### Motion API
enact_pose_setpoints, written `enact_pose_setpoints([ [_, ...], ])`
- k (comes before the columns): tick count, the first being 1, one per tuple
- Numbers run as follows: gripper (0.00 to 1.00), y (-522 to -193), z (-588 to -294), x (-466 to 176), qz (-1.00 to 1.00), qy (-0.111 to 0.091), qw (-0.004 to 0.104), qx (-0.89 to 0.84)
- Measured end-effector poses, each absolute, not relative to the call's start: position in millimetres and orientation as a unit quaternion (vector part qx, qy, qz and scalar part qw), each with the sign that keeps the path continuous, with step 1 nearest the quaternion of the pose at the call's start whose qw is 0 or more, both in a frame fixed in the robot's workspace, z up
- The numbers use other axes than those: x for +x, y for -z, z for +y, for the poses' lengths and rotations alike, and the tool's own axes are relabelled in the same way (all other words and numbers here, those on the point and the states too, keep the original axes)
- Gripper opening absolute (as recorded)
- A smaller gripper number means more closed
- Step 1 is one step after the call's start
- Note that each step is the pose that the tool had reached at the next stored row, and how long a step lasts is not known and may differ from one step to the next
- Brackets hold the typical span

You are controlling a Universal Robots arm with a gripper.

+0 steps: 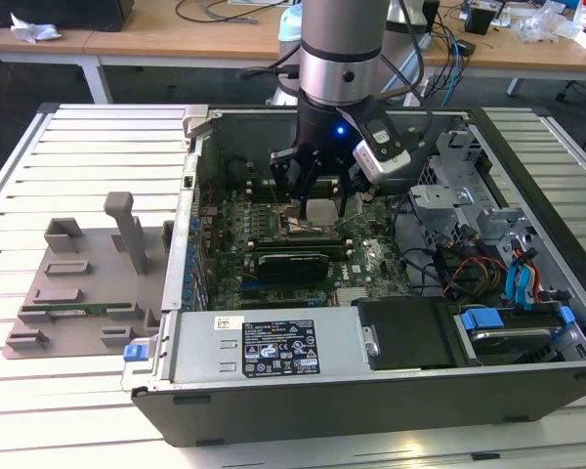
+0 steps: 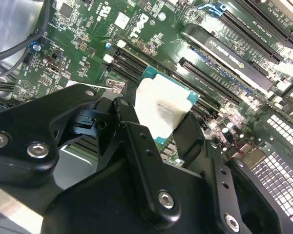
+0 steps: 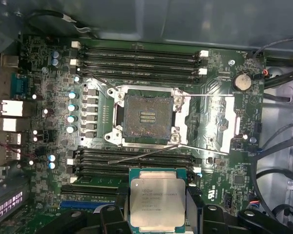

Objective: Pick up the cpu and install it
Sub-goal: 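Pick up the cpu and move it towards the insertion slot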

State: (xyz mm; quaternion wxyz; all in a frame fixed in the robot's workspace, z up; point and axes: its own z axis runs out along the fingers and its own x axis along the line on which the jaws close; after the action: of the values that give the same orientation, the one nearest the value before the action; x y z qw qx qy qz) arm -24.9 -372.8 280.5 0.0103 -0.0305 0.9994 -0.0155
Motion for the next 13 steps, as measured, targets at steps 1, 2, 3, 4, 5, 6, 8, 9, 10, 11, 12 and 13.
enact_pose_setpoints([
  [1, 0.55, -279, -373, -25, 0.999, 0.016, 0.010, -0.031],
  [2, 0.55, -278, -373, -24, 0.999, 0.016, 0.010, -0.031],
  [3, 0.55, -277, -373, -24, 0.999, 0.016, 0.010, -0.031],
  [4, 0.55, -276, -373, -24, 0.999, 0.016, 0.010, -0.031],
  [5, 0.55, -276, -373, -24, 0.999, 0.016, 0.010, -0.031],
  [6, 0.55, -275, -373, -24, 0.999, 0.016, 0.010, -0.031],
  [8, 0.55, -273, -373, -23, 0.999, 0.015, 0.010, -0.031],
  [9, 0.55, -272, -373, -23, 0.999, 0.015, 0.010, -0.030],
  [10, 0.55, -271, -373, -23, 0.999, 0.015, 0.010, -0.031],
  [11, 0.55, -269, -373, -23, 0.999, 0.015, 0.010, -0.031],
  [12, 0.55, -268, -373, -23, 0.999, 0.016, 0.010, -0.031],
  [13, 0.55, -267, -373, -23, 0.999, 0.016, 0.010, -0.031],
])
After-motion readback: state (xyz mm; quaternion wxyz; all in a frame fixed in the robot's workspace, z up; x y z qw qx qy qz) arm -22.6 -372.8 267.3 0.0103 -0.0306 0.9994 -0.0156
